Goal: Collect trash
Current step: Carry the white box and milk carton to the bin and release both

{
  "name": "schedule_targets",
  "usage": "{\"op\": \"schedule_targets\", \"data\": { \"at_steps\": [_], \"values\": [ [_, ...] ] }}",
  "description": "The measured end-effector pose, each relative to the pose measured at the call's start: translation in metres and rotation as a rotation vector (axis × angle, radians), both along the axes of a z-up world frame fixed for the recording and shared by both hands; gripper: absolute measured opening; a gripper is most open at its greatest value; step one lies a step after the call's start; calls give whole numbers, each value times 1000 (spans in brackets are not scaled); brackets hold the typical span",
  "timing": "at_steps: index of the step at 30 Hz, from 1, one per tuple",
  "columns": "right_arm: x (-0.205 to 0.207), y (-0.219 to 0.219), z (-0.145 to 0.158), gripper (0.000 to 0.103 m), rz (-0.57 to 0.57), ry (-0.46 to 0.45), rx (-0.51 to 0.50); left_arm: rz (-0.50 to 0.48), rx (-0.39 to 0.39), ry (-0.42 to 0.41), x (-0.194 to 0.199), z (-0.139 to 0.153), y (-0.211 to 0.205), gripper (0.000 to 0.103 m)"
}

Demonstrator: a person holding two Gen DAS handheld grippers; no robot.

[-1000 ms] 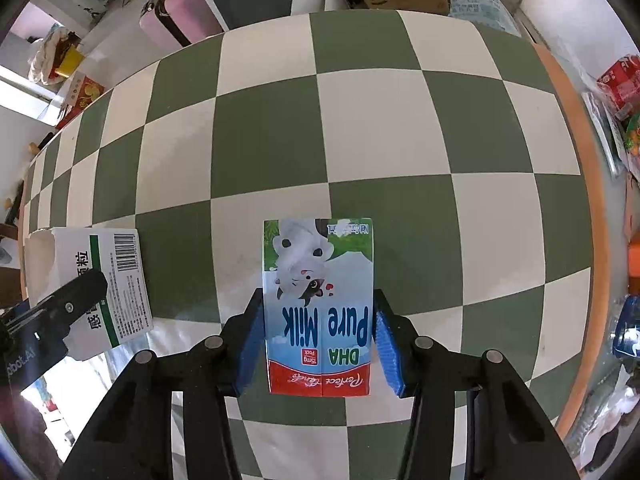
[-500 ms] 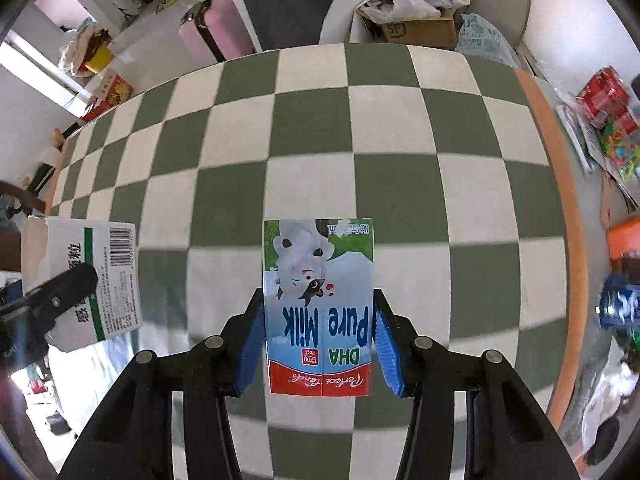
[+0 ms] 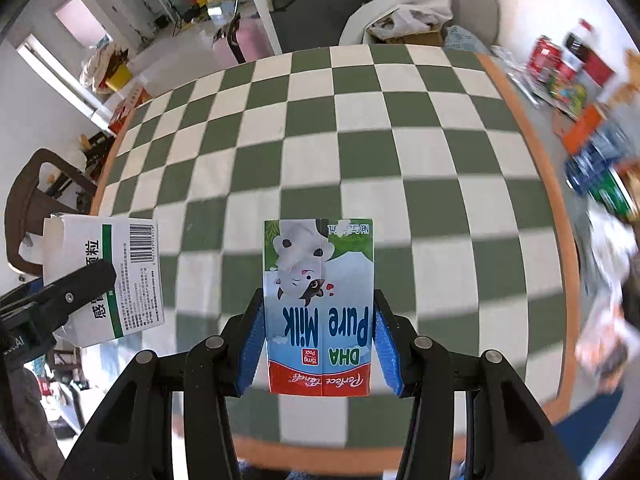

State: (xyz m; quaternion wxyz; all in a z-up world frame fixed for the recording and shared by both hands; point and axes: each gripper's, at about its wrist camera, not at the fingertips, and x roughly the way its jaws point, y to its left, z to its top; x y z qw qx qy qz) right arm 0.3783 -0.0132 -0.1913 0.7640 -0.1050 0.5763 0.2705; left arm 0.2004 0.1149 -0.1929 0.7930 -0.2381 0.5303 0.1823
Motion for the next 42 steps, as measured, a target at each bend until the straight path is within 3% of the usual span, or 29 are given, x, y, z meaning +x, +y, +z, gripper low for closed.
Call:
{"op": "schedule_targets", "data": {
  "at_steps": [4, 7, 12, 14, 18, 22, 28, 31, 32, 33, 34, 37, 39, 42],
  "values": [
    [-79, -32, 10, 51, -59, -12, 12, -37, -31, 5, -71, -8, -19, 84],
    [-137, -57, 8, 51, -95, 29, 25, -50, -65, 39, -110, -20, -32, 84],
    [-219, -96, -25, 51, -116, 131, -6, -77, -114, 112, -163, -57, -60, 84],
    [-241, -110, -47, 51, -119, 173, -24, -75, -141, 161, -178, -84, -70, 84],
    [-267, -136, -105, 51, -139, 257, -65, -44, -204, 240, -190, -147, -84, 84],
    [-273, -153, -190, 51, -168, 332, -93, -26, -227, 313, -182, -238, -93, 84],
    [-262, -154, -339, 51, -196, 431, -100, 46, -310, 388, -171, -389, -87, 86],
    [-257, -146, -419, 51, -183, 460, -104, 55, -313, 396, -169, -445, -84, 89],
    [-256, -143, -445, 51, -173, 463, -107, 53, -306, 404, -170, -462, -81, 91],
    [-254, -141, -463, 51, -171, 470, -113, 53, -298, 412, -169, -478, -79, 102],
    [-253, -138, -488, 52, -172, 493, -104, 54, -295, 421, -170, -494, -78, 103],
    [-251, -129, -535, 54, -167, 505, -93, 56, -284, 421, -173, -519, -75, 103],
    [-254, -124, -557, 82, -153, 492, -104, 51, -253, 419, -177, -522, -73, 103],
    [-258, -123, -568, 94, -156, 488, -100, 60, -210, 416, -187, -520, -69, 103]
  ]
}}
